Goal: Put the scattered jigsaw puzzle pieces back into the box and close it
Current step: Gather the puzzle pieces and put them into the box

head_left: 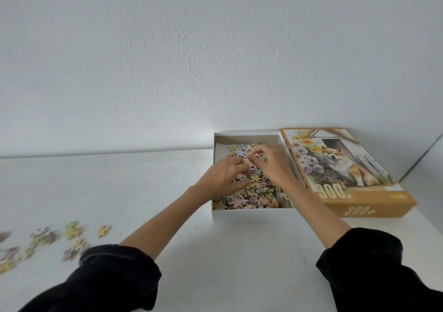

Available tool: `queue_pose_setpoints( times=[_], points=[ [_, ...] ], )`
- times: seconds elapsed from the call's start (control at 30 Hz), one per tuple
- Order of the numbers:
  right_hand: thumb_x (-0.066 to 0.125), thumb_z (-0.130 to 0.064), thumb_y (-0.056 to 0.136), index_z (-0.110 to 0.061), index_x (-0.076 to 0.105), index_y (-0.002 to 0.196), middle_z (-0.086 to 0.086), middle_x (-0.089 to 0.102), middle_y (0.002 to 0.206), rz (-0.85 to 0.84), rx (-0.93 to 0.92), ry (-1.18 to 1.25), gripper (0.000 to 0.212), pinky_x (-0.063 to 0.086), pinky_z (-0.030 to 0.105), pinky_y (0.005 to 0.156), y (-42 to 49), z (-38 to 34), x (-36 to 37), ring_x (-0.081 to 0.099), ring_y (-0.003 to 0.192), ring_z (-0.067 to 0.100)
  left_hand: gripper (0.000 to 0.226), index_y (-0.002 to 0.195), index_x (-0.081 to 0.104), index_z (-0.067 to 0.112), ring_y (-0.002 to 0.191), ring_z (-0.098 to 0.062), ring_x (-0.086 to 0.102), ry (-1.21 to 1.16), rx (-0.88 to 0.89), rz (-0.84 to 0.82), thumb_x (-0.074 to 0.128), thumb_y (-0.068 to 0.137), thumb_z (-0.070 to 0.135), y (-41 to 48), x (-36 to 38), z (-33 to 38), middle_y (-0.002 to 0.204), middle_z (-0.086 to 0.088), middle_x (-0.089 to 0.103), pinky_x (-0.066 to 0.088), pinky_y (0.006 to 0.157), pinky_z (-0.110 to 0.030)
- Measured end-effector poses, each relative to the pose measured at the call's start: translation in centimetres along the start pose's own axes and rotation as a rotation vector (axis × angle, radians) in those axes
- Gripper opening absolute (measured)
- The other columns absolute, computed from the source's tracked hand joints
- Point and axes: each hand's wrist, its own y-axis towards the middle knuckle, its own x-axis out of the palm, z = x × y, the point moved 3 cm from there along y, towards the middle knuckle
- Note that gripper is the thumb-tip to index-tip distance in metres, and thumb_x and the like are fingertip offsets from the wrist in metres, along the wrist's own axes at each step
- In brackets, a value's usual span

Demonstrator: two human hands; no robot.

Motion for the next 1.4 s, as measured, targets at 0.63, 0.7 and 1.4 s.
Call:
queue_pose_setpoints(
  times=[0.63, 0.7, 1.4],
  points=[
    [0.058, -0.032, 0.086, -0.024, 0.062, 0.101, 0.006, 0.051, 0.113, -0.088, 0.038, -0.170, 0.018, 0.034, 0.039, 0.095, -0.3, 0.3, 0.5, 0.042, 0.116, 0.029, 0.016, 0.099, 0.063, 0.011, 0.088, -0.022, 0.057, -0.135, -0.053, -0.031, 0.050, 0.092, 0.017, -1.4, -0.7, -0.2, 0.105, -0.007, 0.059, 0.049, 0.072, -0.040],
    [0.057, -0.030, 0.087, -0.023, 0.064, 0.100, 0.006, 0.053, 0.109, -0.055, 0.026, -0.109, 0.016, 0.035, 0.035, 0.088, -0.4, -0.4, 0.1, 0.044, 0.112, 0.026, 0.015, 0.099, 0.063, 0.013, 0.089, -0.021, 0.058, -0.143, -0.045, -0.020, 0.051, 0.091, 0.016, -1.7, -1.2, -0.4, 0.106, -0.005, 0.059, 0.049, 0.072, -0.036],
    [0.061, -0.017, 0.084, -0.021, 0.066, 0.094, 0.005, 0.064, 0.096, -0.079, -0.193, 0.136, 0.012, 0.036, 0.027, 0.081, -4.0, -19.0, 7.0, 0.053, 0.098, 0.023, 0.016, 0.102, 0.062, 0.016, 0.086, -0.009, 0.061, -0.157, -0.035, 0.045, 0.048, 0.094, 0.019, -18.3, -13.2, -6.4, 0.097, 0.002, 0.065, 0.050, 0.080, -0.032]
  ],
)
